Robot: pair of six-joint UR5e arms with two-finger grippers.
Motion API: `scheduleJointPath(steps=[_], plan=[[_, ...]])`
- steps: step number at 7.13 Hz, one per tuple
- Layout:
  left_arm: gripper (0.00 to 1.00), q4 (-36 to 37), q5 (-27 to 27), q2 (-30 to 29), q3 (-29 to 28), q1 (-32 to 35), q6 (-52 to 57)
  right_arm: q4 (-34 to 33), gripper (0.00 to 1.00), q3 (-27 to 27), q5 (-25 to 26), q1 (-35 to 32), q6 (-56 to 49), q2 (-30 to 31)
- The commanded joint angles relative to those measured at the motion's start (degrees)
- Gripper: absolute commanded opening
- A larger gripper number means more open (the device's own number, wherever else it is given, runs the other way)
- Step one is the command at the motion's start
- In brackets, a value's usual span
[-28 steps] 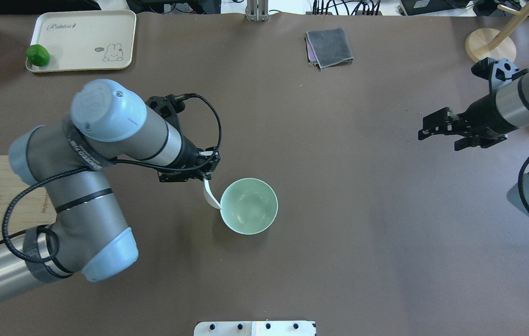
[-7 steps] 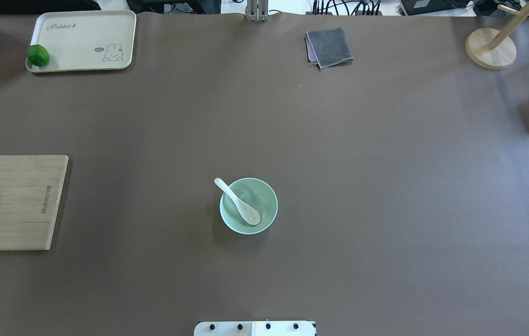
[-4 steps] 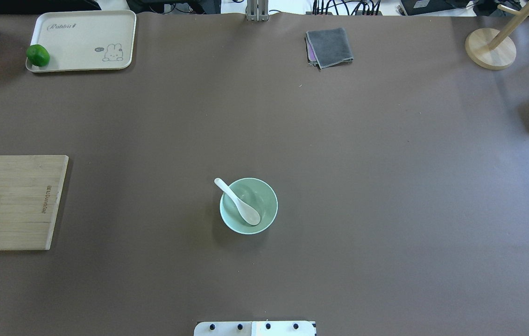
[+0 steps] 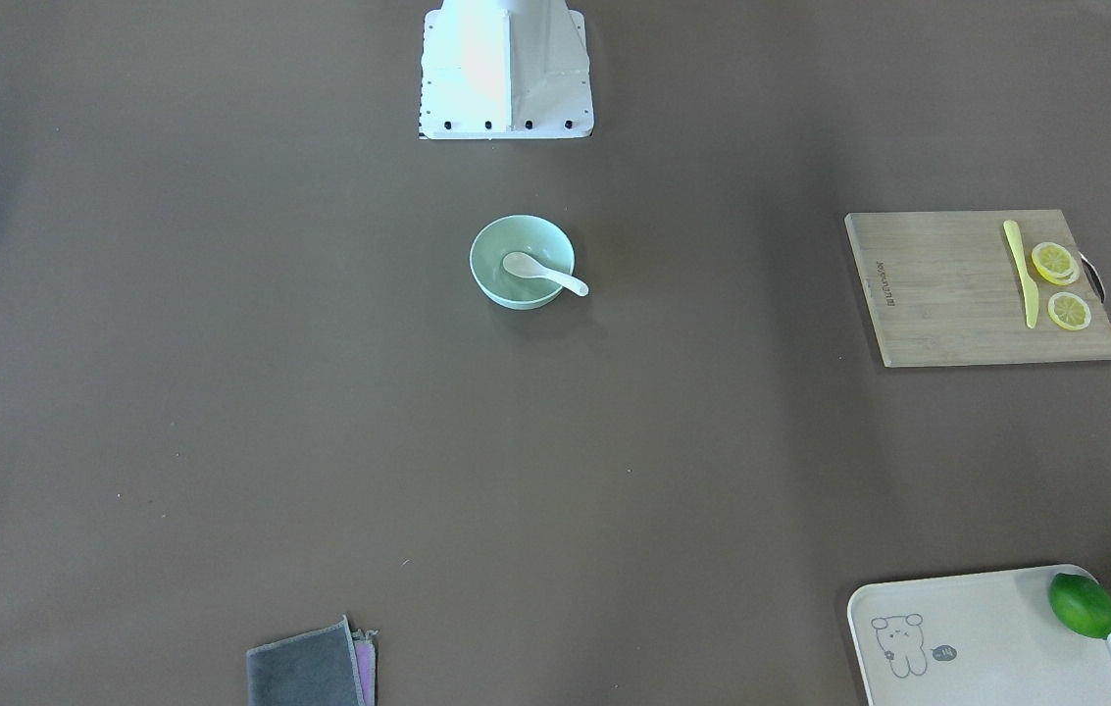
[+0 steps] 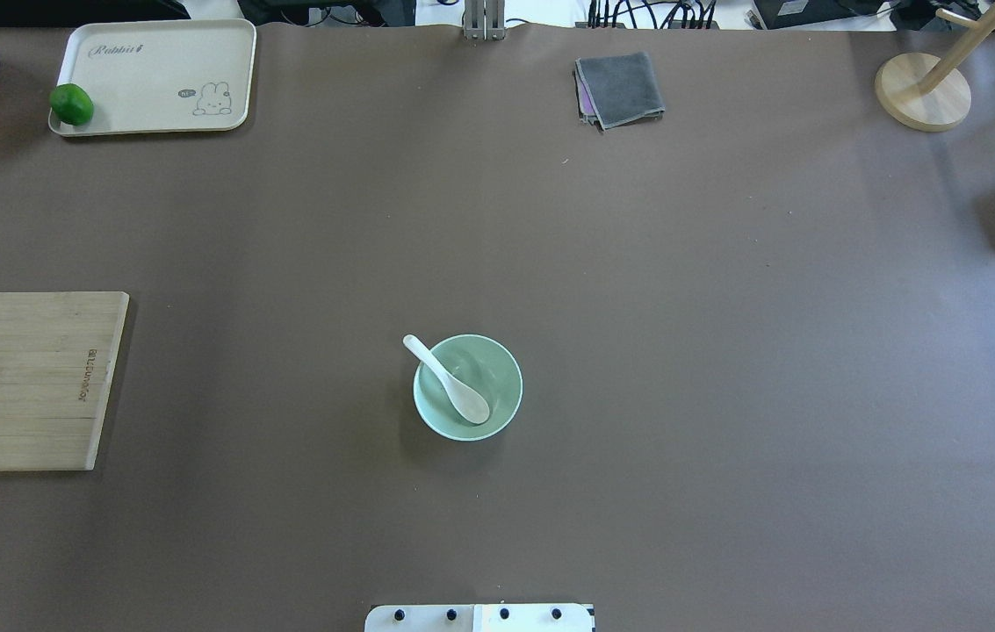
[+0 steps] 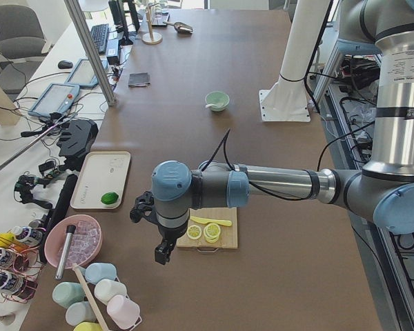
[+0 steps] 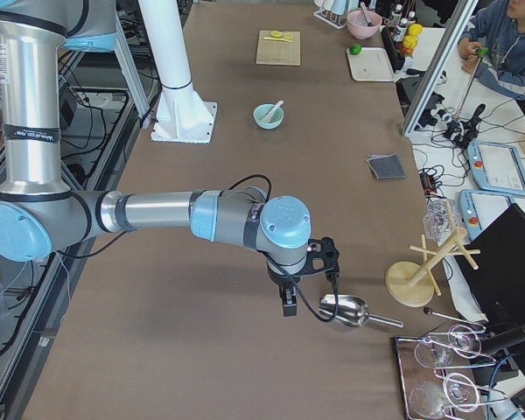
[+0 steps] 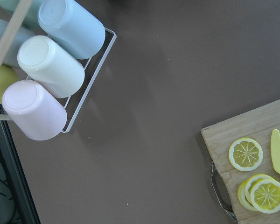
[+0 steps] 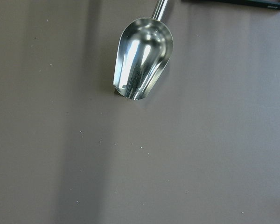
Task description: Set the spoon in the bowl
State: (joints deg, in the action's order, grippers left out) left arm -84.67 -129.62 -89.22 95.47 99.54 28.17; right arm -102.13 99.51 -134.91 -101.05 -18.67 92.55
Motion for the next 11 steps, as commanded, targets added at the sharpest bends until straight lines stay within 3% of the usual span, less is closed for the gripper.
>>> scheduleJointPath(steps=[1,11], plan=[[0.98,-0.14,0.07,0.37,0.07,0.04,0.04,0.00,1.00,-0.02,0.00,0.06,0.04,0.00],[0.98,-0.32,0.07,1.33,-0.02,0.13,-0.04,0.00,1.00,-0.20,0.00,0.06,-0.23,0.18]])
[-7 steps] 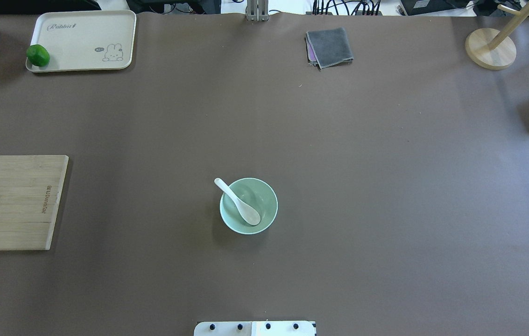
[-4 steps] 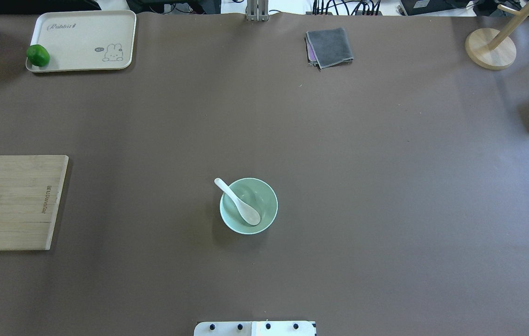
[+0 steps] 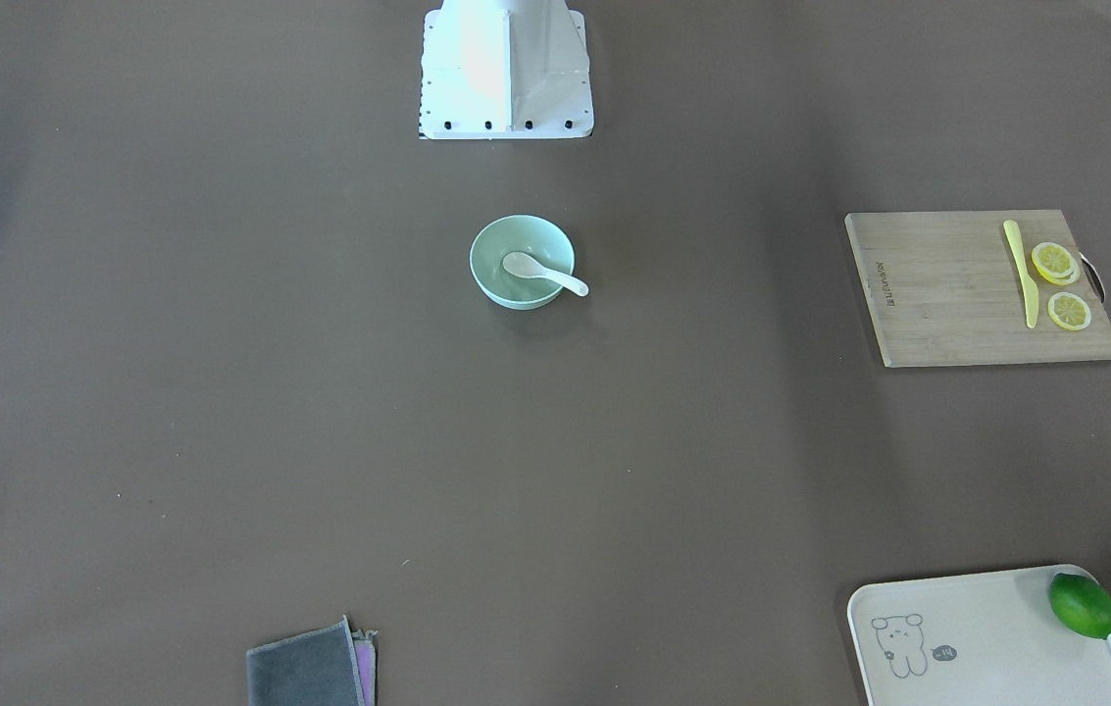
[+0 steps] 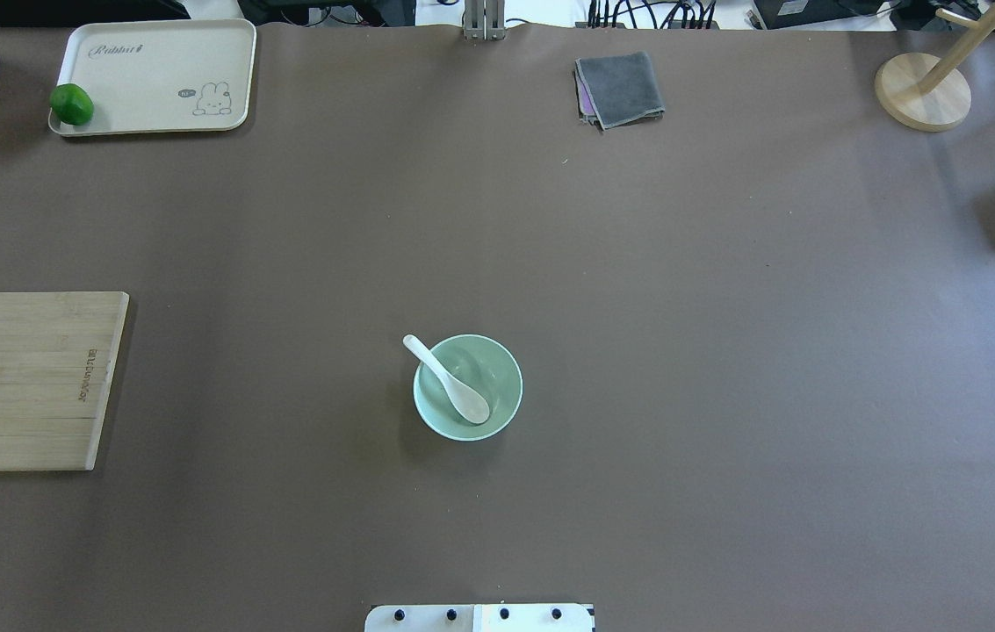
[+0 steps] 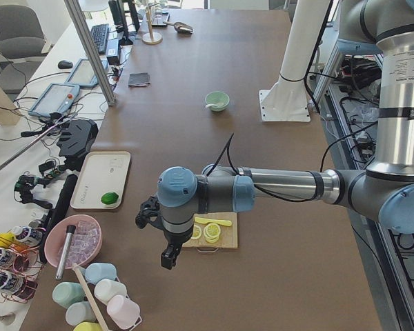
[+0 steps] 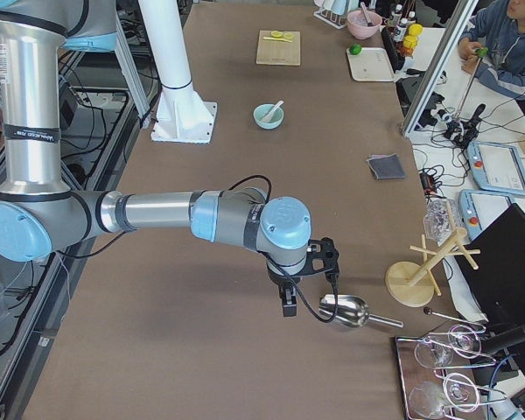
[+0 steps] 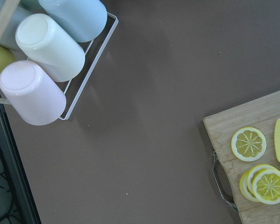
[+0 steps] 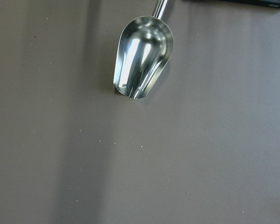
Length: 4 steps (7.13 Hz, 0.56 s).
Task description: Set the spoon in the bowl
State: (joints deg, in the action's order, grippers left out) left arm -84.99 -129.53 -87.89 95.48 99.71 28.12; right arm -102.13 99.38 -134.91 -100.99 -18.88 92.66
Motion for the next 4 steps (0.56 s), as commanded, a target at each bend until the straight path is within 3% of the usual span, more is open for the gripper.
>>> scheduleJointPath(steps=[1,4], plan=[[0.98,0.00,-0.02,-0.09,-0.03,-0.04,0.00,0.00,1.00,-0.15,0.09,0.00,-0.10,0.06],[0.98,-0.09,-0.11,0.00,-0.03,-0.04,0.00,0.09,1.00,-0.15,0.00,0.00,-0.10,0.33]])
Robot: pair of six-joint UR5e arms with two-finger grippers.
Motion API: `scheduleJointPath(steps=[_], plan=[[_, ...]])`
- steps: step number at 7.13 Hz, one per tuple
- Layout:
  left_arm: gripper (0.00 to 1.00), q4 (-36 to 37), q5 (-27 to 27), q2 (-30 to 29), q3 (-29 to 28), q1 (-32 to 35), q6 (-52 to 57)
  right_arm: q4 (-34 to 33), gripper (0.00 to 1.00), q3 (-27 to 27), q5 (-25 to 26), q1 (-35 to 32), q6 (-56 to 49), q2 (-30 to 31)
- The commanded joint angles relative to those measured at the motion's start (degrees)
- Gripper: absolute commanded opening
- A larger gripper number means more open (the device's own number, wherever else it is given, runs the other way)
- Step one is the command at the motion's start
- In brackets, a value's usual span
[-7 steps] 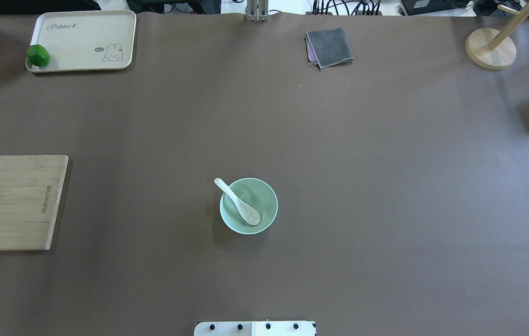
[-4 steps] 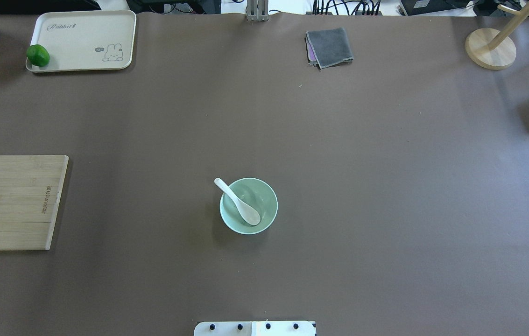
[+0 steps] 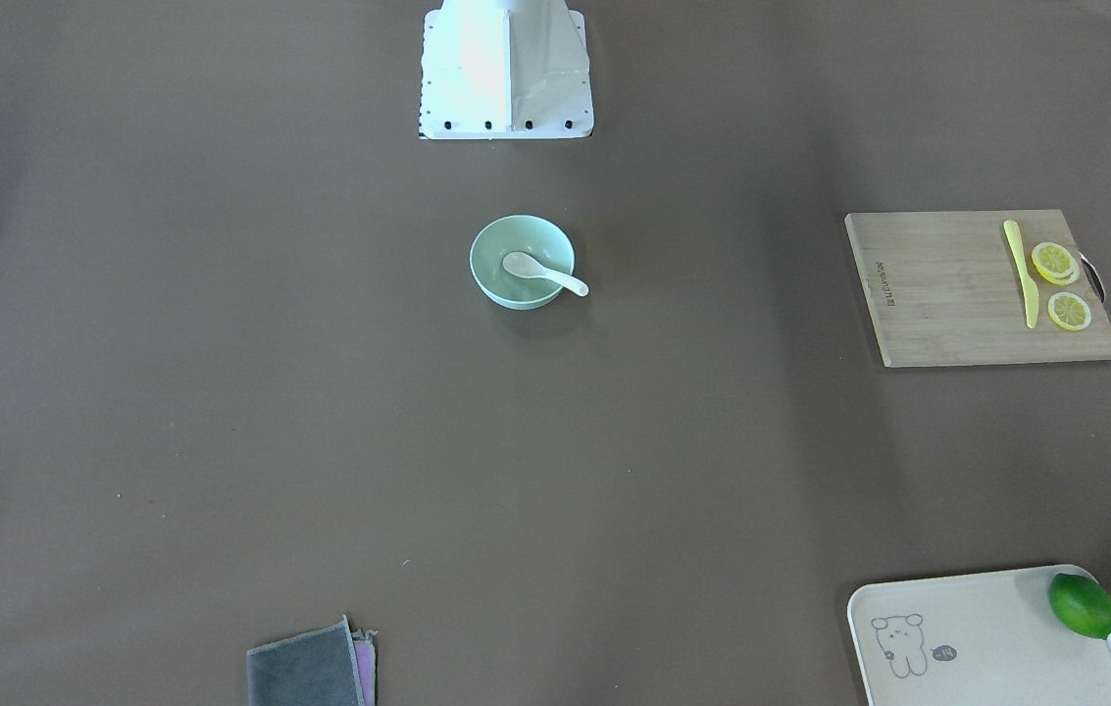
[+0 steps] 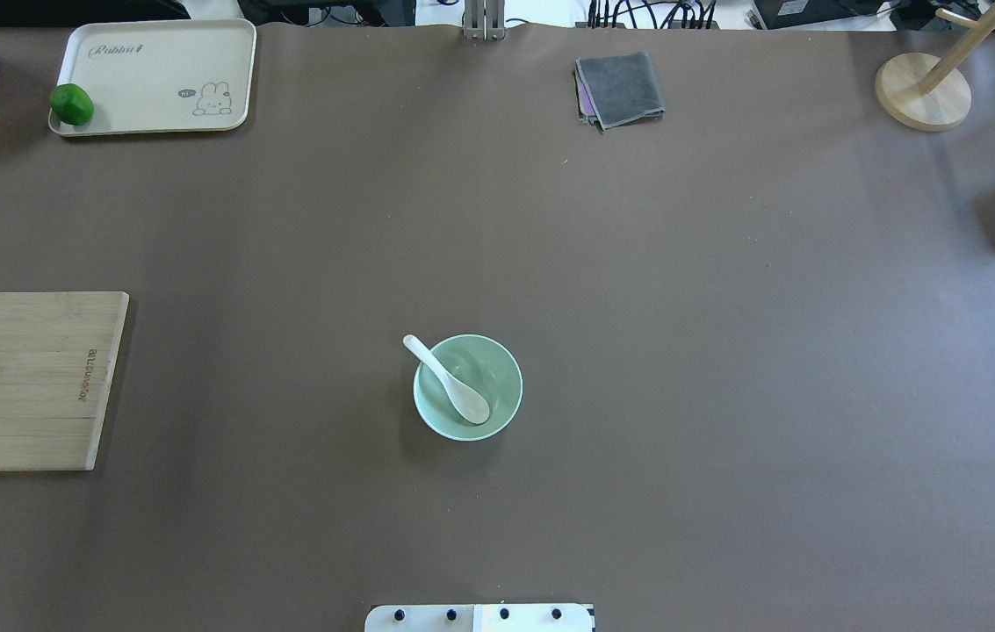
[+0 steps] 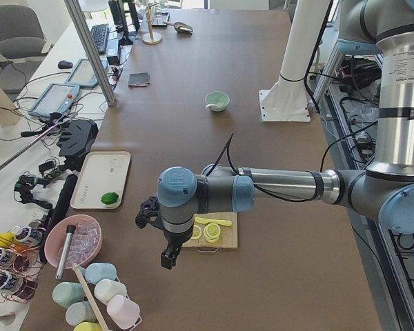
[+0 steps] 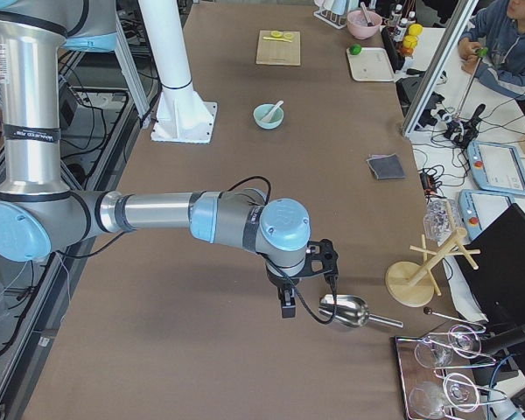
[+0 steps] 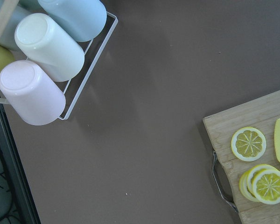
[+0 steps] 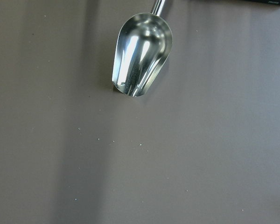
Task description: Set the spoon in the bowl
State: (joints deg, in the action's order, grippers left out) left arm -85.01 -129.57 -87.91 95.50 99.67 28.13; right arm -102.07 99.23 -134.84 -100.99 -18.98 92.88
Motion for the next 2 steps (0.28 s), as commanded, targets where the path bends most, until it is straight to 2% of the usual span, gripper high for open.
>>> scheduleJointPath(steps=[1,2], plan=[[0.98,-0.07,0.02,-0.07,0.03,0.00,0.00,0.03,1.00,0.08,-0.07,0.00,-0.09,0.37],[0.98,-0.07,0.02,-0.16,0.03,0.00,0.00,0.03,1.00,0.17,-0.07,0.00,-0.18,0.46]])
